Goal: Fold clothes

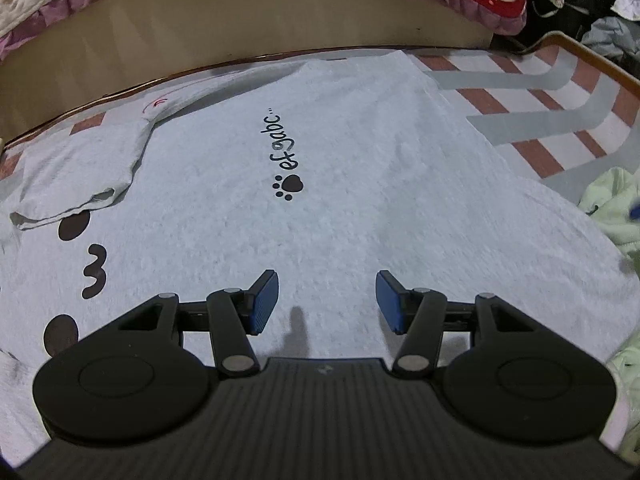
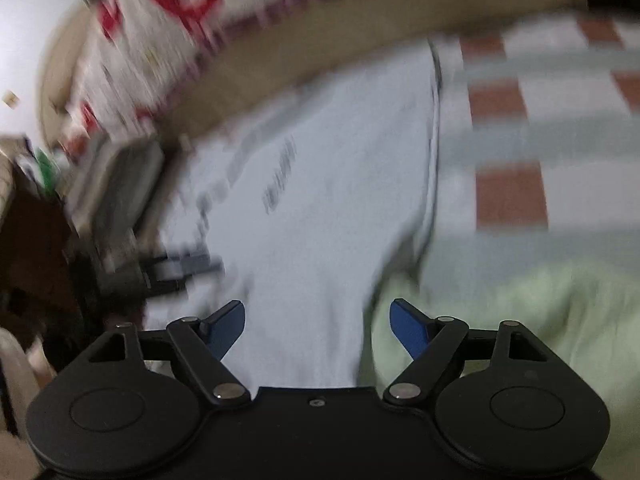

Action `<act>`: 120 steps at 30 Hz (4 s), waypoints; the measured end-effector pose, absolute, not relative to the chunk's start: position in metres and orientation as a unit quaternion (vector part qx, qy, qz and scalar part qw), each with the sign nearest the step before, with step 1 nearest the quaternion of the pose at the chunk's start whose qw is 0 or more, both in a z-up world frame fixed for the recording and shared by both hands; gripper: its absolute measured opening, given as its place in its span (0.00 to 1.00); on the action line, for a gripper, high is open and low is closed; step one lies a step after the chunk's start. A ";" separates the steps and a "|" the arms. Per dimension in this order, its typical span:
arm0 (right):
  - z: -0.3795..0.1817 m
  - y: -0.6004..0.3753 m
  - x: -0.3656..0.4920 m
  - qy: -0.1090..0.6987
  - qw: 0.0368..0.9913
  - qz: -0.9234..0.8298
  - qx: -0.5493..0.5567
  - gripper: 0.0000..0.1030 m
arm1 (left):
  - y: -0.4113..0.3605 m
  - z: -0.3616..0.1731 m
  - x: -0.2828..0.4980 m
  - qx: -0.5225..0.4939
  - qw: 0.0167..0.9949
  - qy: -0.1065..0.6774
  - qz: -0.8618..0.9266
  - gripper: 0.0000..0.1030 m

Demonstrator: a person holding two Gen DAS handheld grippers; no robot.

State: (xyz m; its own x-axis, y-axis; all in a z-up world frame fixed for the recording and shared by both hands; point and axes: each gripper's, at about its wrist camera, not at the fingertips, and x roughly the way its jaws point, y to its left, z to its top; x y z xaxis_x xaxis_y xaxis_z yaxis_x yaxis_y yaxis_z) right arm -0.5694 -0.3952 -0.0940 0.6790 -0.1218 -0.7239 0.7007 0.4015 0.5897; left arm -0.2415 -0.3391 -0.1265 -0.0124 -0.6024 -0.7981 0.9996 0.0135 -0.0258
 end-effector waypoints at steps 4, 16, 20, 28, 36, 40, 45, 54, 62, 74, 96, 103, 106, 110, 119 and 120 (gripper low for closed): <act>-0.125 -0.381 -0.569 0.352 0.730 -0.269 0.521 0.79 | -0.340 -0.121 -0.254 0.311 0.625 0.319 -0.641 0.52; -0.162 -0.360 -0.568 0.286 0.771 -0.174 0.542 0.13 | -0.348 -0.099 -0.307 0.310 0.581 0.272 -0.701 0.52; -0.147 -0.362 -0.592 0.240 0.789 -0.134 0.549 0.11 | -0.341 -0.099 -0.323 0.315 0.521 0.270 -0.746 0.52; -0.164 -0.367 -0.584 0.245 0.759 -0.155 0.584 0.11 | -0.333 -0.108 -0.360 0.360 0.449 0.242 -0.781 0.52; -0.120 -0.411 -0.548 0.157 0.788 -0.145 0.578 0.11 | -0.335 -0.088 -0.323 0.305 0.483 0.260 -0.778 0.52; -0.096 -0.434 -0.507 0.159 0.815 -0.147 0.537 0.11 | -0.331 -0.067 -0.281 0.201 0.511 0.305 -0.778 0.52; -0.079 -0.442 -0.481 0.178 0.842 -0.140 0.490 0.11 | -0.327 -0.063 -0.283 0.181 0.509 0.288 -0.791 0.57; -0.067 -0.438 -0.467 0.179 0.859 -0.074 0.475 0.11 | -0.341 -0.079 -0.283 0.147 0.534 0.303 -0.775 0.05; -0.067 -0.497 -0.509 0.160 0.838 -0.215 0.475 0.63 | -0.320 -0.081 -0.227 0.050 0.596 0.349 -0.721 0.05; -0.145 -0.659 -0.495 0.189 0.755 -0.403 0.481 0.63 | -0.308 -0.094 -0.218 0.028 0.613 0.356 -0.704 0.05; -0.002 -0.644 -0.300 0.307 0.858 -0.377 0.166 0.04 | -0.228 -0.048 -0.155 0.116 0.774 0.309 -0.541 0.04; 0.037 -0.606 -0.170 0.335 0.885 -0.297 0.127 0.04 | -0.155 -0.075 -0.098 0.011 0.827 0.385 -0.409 0.04; 0.019 -0.587 -0.116 0.336 0.893 -0.272 0.127 0.03 | -0.138 -0.093 -0.089 0.013 0.837 0.401 -0.373 0.04; -0.012 -0.567 -0.055 0.344 0.894 -0.258 0.123 0.03 | -0.123 -0.108 -0.078 0.005 0.849 0.403 -0.342 0.04; -0.026 -0.563 0.041 0.342 0.905 -0.229 0.107 0.03 | -0.106 -0.127 -0.050 -0.011 0.866 0.413 -0.281 0.03; -0.030 -0.560 0.051 0.343 0.907 -0.223 0.101 0.03 | -0.105 -0.133 -0.043 -0.016 0.864 0.425 -0.270 0.03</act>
State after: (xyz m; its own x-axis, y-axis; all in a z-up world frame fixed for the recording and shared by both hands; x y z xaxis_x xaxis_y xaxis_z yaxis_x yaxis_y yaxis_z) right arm 0.0510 -0.5602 -0.0303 0.6650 -0.3349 -0.6675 0.4731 0.8805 0.0296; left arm -0.0433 -0.1053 -0.1326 0.4934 -0.4803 -0.7252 0.4525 0.8538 -0.2576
